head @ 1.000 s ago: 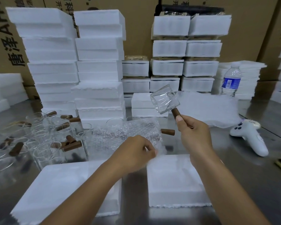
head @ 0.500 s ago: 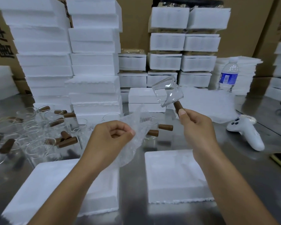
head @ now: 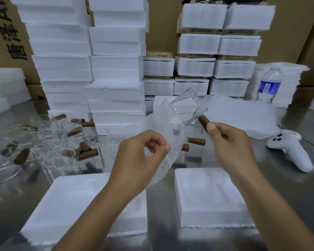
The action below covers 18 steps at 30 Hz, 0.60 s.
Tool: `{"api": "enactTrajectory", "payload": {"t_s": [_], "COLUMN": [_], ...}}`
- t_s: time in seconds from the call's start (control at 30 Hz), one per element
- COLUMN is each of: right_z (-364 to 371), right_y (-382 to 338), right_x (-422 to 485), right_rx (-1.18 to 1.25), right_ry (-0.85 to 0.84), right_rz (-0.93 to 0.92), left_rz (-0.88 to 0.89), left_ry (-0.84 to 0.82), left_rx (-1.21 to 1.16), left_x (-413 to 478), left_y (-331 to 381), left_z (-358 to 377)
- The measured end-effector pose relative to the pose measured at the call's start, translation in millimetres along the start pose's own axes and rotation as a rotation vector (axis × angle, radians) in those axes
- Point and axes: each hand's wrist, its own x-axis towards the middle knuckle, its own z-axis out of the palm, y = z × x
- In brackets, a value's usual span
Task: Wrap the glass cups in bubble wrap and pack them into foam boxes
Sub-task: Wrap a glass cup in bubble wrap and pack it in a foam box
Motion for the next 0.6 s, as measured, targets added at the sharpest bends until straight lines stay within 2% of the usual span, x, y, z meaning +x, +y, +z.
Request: {"api": "enactTrajectory", "payload": {"t_s": [0.17,0.3,0.43,0.5,0.6], "right_z": [-2.2,-4.0,-12.0,-16.0,-16.3], "right_y": [7.1,6.2,2.5,0.0,-1.7], "right_x": [-0.5,-1.9,-0.7,-1.2,-2.3], "right_rx": [-0.205,-0.341,-0.426,-0.392,-0.208], "right_ry": [-0.082,-0.093,-0.231,-0.286,-0.306], "right_rz": [0.002,-0.077,-0.116,-0.089,0.009], "left_rz": [0.166,0.332,0.39,0.402,0.421], "left_ry": [0.066,0.089,0.057,0.043,0.004], "left_rx": [0.201,0.336,0.384,0.399,0.391], "left_x": [-3.2,-4.1,-4.7,-5.5,-6.0], "left_y": [-0.6,0.0,-2.3,-3.3,-3.3], "left_z": [0.5,2.8,4.2,5.0,6.3]}}
